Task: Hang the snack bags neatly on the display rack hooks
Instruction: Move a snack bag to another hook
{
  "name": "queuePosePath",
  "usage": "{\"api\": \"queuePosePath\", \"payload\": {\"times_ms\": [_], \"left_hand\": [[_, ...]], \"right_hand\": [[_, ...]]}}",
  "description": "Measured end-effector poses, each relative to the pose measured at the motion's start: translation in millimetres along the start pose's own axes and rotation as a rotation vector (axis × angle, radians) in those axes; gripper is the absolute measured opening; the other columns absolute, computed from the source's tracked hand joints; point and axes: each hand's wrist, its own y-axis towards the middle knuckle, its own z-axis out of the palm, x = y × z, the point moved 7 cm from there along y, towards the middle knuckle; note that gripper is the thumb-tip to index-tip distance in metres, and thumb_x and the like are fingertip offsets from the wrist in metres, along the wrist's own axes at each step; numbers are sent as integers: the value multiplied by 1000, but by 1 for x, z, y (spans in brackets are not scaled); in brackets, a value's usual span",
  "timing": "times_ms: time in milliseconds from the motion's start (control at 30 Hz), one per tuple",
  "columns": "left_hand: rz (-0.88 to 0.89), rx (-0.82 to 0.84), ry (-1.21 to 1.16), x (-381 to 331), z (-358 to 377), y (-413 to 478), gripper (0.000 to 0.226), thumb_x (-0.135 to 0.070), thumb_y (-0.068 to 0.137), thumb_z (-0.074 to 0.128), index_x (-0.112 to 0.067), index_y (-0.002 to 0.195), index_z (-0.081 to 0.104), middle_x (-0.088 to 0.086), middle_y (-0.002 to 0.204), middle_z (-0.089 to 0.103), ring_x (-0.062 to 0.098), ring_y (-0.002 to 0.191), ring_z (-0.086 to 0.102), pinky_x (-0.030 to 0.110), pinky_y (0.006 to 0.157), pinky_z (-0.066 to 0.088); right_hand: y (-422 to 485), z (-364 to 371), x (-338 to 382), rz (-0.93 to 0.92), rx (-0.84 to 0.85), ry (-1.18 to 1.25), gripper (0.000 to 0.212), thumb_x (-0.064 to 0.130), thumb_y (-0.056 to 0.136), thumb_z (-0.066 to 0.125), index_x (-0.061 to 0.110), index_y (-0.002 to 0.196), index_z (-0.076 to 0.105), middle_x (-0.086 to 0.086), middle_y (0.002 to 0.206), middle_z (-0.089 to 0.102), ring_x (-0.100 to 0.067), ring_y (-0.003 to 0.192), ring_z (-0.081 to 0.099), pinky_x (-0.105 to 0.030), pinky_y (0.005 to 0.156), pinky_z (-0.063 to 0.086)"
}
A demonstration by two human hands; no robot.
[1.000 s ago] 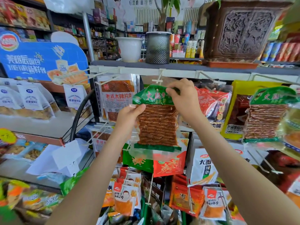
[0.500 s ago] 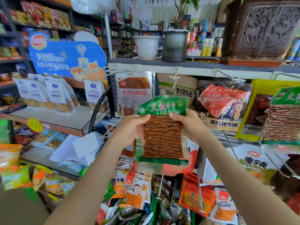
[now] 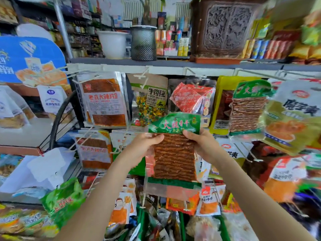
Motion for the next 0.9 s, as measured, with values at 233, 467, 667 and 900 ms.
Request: {"api": "queuePosePath", "payload": {"times_ms": [233, 467, 667, 900], "left_hand": [[-20, 34, -1, 2, 81, 16, 15, -20, 86, 64, -6, 88, 66, 5, 88, 72, 18, 83, 67, 28, 73, 47], [10, -120, -141, -7, 164, 32, 12, -19, 83, 67, -8, 85, 68, 1, 76, 71, 15, 67, 67, 22, 61, 49], [21, -271, -231, -11, 199, 26, 10, -22, 87, 63, -13, 84, 64, -5, 64, 68, 5, 49, 63, 12, 38, 40], [39, -304, -208, -23, 207, 7, 14, -26, 88, 62, -14, 93, 66, -4, 75, 71, 9, 62, 67, 19, 48, 49]], "right_hand": [[-54, -150, 60, -276, -337, -334, 31, 30, 87, 60, 0, 82, 58, -9, 66, 63, -23, 62, 63, -34, 58, 53], [-38, -279, 97, -324, -619, -408, 54, 19, 80, 71, 14, 125, 40, -5, 118, 55, -20, 107, 54, -36, 92, 43], [11, -280, 80, -148, -357, -547, 80, 26, 79, 70, 17, 142, 21, -11, 136, 44, -27, 120, 47, -45, 99, 41], [7, -269, 82, -99, -297, -367, 34, 36, 80, 70, 13, 102, 56, 2, 89, 57, -17, 79, 59, -28, 63, 44]]}}
